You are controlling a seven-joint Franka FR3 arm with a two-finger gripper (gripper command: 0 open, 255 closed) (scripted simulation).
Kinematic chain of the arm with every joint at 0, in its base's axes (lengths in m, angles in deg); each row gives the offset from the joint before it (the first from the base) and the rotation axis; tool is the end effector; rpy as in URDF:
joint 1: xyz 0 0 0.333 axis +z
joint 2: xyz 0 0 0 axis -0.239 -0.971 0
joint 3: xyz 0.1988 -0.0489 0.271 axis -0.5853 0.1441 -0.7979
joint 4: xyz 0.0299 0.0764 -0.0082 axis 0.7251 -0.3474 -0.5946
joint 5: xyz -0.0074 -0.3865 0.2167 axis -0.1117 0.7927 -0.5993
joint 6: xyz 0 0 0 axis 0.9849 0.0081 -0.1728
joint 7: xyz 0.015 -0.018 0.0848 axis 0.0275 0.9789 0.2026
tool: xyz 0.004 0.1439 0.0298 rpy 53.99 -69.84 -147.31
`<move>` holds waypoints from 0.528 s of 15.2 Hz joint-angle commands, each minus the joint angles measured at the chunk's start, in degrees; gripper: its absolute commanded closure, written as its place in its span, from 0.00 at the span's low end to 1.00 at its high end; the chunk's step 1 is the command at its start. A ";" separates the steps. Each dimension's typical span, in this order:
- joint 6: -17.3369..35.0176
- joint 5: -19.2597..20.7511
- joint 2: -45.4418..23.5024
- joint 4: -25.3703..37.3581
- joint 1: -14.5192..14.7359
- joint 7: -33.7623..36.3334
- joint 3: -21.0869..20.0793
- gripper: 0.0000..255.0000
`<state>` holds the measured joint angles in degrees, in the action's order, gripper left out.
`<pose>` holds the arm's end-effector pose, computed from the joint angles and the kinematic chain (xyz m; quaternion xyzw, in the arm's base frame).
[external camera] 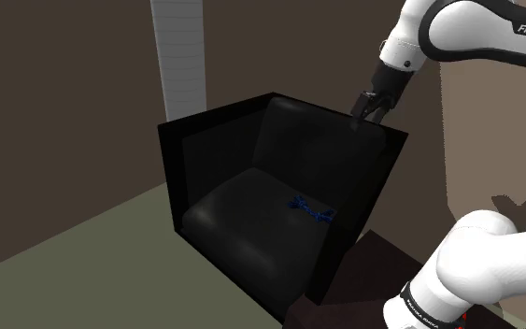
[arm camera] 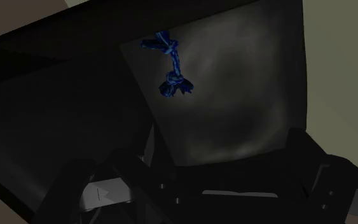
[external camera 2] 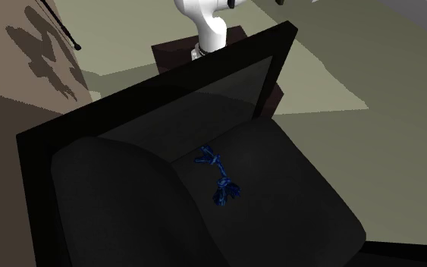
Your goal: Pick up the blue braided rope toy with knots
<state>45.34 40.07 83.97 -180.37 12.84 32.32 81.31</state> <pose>0.3460 -0.0229 0.6193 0.9936 -0.0624 0.0890 0.0320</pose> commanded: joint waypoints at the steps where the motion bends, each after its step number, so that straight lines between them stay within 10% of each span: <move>1: 0.00 0.00 0.00 0.00 0.00 0.00 0.00 0.00; 8: 12.57 0.78 -4.43 -9.23 -0.31 -2.98 3.86 0.00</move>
<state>55.59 40.71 80.38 -188.12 12.59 29.85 84.53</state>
